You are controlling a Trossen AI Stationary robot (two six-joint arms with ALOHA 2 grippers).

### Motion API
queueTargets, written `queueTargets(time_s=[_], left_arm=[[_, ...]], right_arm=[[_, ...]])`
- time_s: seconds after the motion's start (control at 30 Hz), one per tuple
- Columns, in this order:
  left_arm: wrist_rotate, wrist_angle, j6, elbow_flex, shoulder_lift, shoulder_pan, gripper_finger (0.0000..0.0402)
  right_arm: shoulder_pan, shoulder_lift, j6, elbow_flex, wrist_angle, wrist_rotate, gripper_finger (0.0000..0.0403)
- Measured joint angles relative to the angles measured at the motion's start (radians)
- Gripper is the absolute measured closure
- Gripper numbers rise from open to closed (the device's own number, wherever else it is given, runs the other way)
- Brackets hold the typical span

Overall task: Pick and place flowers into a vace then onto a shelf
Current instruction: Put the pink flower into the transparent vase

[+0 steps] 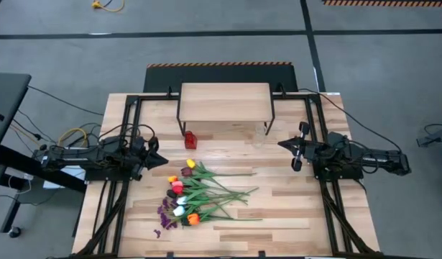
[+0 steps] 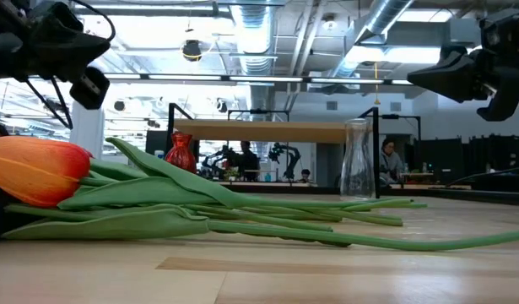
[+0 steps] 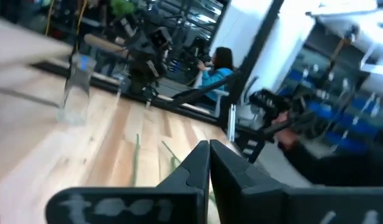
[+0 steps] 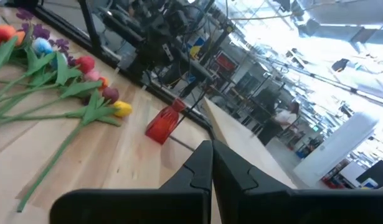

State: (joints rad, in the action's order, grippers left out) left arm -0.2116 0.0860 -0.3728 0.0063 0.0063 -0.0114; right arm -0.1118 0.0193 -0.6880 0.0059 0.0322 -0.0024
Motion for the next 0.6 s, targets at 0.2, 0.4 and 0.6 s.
queueTargets(time_s=[0.2,0.4,0.6], left_arm=[[-0.010,0.033,0.137,0.000,0.000,0.090,0.0401],[-0.010,0.104,0.237,0.000,0.000,0.311,0.0401],[0.396,0.103,0.276,0.000,0.035,0.553,0.0401]], right_arm=[[0.021,0.000,0.527,0.000,0.046,-0.002,0.0403],[0.070,0.001,0.717,0.000,0.098,-0.090,0.0403],[0.132,0.001,0.862,0.000,0.119,-0.155,0.0403]])
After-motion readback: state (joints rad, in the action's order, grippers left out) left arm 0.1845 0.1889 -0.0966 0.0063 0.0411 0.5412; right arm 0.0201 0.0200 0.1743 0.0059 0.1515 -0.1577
